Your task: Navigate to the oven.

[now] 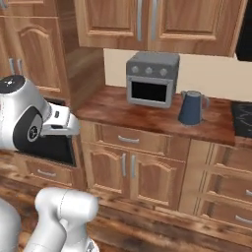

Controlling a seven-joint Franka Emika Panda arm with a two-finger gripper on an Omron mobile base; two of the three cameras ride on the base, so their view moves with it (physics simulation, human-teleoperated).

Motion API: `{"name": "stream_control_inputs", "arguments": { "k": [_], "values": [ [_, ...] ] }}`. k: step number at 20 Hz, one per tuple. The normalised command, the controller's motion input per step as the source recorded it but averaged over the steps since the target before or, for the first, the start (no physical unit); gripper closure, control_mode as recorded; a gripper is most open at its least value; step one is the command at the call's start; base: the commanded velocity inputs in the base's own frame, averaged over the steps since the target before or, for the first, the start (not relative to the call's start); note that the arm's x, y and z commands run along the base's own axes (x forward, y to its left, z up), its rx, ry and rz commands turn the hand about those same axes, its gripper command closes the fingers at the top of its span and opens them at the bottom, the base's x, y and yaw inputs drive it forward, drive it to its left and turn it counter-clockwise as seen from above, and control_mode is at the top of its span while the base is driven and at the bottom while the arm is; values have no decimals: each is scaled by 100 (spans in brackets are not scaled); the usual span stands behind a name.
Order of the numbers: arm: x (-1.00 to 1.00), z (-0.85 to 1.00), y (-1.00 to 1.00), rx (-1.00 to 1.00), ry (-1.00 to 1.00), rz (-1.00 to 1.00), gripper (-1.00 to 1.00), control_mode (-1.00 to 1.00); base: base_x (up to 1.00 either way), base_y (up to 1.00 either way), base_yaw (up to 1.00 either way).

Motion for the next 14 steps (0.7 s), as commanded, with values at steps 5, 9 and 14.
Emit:
{"name": "stream_control_inputs", "arguments": {
  "k": [5, 9, 14],
  "values": [
    [0, 0, 0, 0, 0, 0, -100, 100, 100, 100, -37],
    [0, 0, 0, 0, 0, 0, -100, 100, 85, 100, -29],
    [0, 0, 0, 0, 0, 0, -100, 100, 24, 100, -27]
  ]
}}
